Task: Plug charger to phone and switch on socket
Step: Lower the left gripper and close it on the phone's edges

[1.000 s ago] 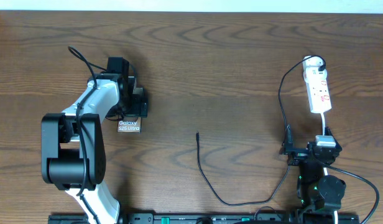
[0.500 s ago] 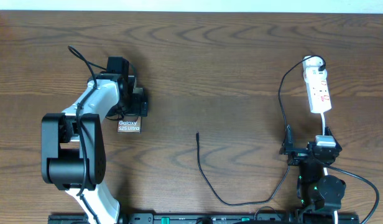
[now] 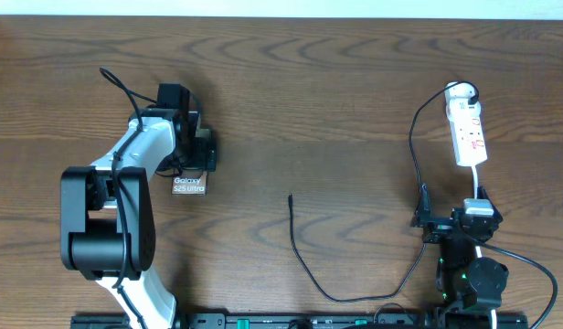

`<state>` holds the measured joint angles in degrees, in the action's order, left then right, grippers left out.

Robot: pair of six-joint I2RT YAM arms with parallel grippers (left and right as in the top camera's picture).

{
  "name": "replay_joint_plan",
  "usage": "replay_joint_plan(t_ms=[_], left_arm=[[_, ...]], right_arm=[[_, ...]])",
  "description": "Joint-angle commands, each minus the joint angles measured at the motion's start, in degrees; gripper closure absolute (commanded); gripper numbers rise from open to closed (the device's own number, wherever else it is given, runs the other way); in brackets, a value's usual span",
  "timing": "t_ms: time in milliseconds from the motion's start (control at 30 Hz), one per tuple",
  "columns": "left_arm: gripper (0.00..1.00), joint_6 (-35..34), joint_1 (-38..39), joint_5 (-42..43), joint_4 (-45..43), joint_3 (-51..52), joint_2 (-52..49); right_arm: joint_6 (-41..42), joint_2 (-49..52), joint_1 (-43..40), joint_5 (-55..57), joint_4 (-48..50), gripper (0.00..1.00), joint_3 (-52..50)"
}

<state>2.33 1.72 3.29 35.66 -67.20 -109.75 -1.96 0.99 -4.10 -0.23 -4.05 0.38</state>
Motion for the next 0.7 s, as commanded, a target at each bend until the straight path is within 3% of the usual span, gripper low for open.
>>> replay_joint_plan(t_ms=[0, 667], left_arm=[[0.13, -0.44, 0.04, 0.57, 0.0, 2.27, -1.49], [0.23, -0.44, 0.04, 0.57, -0.04, 2.71, -1.49]], right_arm=[[-0.26, -0.28, 0.46, -0.11, -0.26, 0.01, -0.07], [-0.26, -0.28, 0.46, -0.11, -0.26, 0.01, -0.07]])
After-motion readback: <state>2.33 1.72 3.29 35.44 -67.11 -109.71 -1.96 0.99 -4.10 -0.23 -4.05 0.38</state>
